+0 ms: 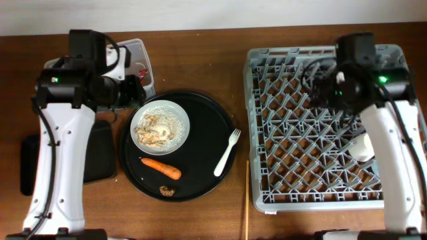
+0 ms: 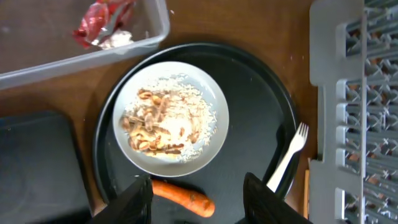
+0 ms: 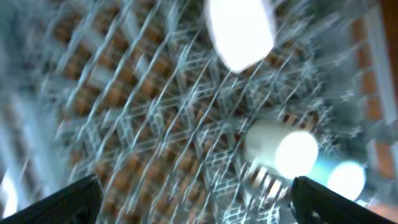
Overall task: Sort waste into correct bins and load items into the dishwasher rack
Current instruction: 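Grasp the white plastic fork with the left gripper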
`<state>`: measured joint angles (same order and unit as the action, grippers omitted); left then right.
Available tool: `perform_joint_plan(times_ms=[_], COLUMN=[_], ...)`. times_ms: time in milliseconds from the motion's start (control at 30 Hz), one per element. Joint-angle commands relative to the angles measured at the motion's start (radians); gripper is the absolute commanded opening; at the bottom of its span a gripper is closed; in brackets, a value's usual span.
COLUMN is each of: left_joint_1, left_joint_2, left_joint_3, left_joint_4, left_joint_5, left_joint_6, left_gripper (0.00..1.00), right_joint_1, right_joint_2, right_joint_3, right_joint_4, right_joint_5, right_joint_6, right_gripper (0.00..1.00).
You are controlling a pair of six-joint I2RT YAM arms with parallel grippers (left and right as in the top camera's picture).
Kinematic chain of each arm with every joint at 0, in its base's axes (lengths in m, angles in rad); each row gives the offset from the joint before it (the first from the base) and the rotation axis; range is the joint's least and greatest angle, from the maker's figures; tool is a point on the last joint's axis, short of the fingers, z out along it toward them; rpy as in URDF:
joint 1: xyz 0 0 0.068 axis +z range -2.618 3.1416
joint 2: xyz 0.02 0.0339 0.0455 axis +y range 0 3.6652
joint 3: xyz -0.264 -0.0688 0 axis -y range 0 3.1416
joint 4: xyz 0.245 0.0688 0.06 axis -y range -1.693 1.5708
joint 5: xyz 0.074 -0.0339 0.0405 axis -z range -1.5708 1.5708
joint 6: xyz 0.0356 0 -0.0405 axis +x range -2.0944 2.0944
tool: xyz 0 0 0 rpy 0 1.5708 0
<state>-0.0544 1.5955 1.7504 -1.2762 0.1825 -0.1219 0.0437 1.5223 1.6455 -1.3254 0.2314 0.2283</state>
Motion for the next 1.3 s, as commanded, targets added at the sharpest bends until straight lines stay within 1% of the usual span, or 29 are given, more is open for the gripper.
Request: perform_joint_plan(times_ms=[0,33,100,200,267,333,433,533,667,733,867,967,1100,1133,1167,1267], left_joint_1=[-0.101,-0.151,-0.237,-0.354,-0.430,-0.472,-0.509,-0.521,-0.526,-0.537,-0.561,-0.578,-0.578,-0.578,-0.578,-0.578], left_joint_2=[0.044,0.067,0.122,0.218,0.304,0.374,0.476,0.541,0.550,0.550,0.556,0.611,0.631,0.632,0.632,0.632], left_joint_3=[-0.010,-0.019,-0.042,-0.072,-0.075,-0.075,-0.075,-0.076,-0.079,-0.081,-0.082,-0.082,-0.083,-0.084,-0.084,-0.119], left_joint_4=[-0.005,-0.004,0.003,0.019,0.046,0.060,0.071,0.095,0.110,0.113,0.124,0.125,0.133,0.141,0.143,0.177], left_joint_5=[0.011,0.011,0.012,0.012,0.011,0.011,0.011,0.030,0.094,0.103,0.102,0.101,0.034,0.033,0.030,0.026], left_joint_6=[0.007,0.007,0.007,0.007,0.007,0.007,0.007,0.007,0.007,0.007,0.006,0.007,0.006,0.006,0.006,0.006], left_gripper=[0.48,0.51,0.54,0.55,0.55,0.55,0.55,0.55,0.55,0.55,0.55,0.55,0.55,0.54,0.50,0.50], right_joint_1=[0.002,0.001,-0.039,-0.186,-0.317,-0.368,-0.371,-0.371,-0.371,-0.371,-0.371,-0.371,-0.371,-0.371,-0.371,-0.371], right_joint_2=[0.009,0.009,0.008,0.003,0.004,0.004,0.004,0.004,0.004,0.004,0.004,0.004,0.004,0.004,0.004,0.004], right_joint_3=[-0.006,-0.006,-0.005,-0.005,-0.006,-0.006,-0.008,-0.009,-0.009,-0.009,-0.009,-0.009,-0.009,-0.009,-0.009,-0.009], right_joint_4=[-0.120,-0.139,-0.145,-0.156,-0.158,-0.162,-0.162,-0.160,-0.159,-0.159,-0.159,-0.159,-0.159,-0.159,-0.159,-0.159], right_joint_5=[-0.149,-0.148,-0.120,-0.126,-0.188,-0.220,-0.221,-0.221,-0.221,-0.221,-0.221,-0.220,-0.221,-0.221,-0.221,-0.221], right_joint_6=[-0.021,-0.018,0.024,0.043,0.034,0.016,0.016,0.016,0.016,0.016,0.016,0.016,0.016,0.016,0.016,0.016], right_gripper=[0.99,0.99,0.99,0.99,0.99,0.99,0.99,0.99,0.99,0.99,0.99,0.99,0.99,0.99,0.99,0.99])
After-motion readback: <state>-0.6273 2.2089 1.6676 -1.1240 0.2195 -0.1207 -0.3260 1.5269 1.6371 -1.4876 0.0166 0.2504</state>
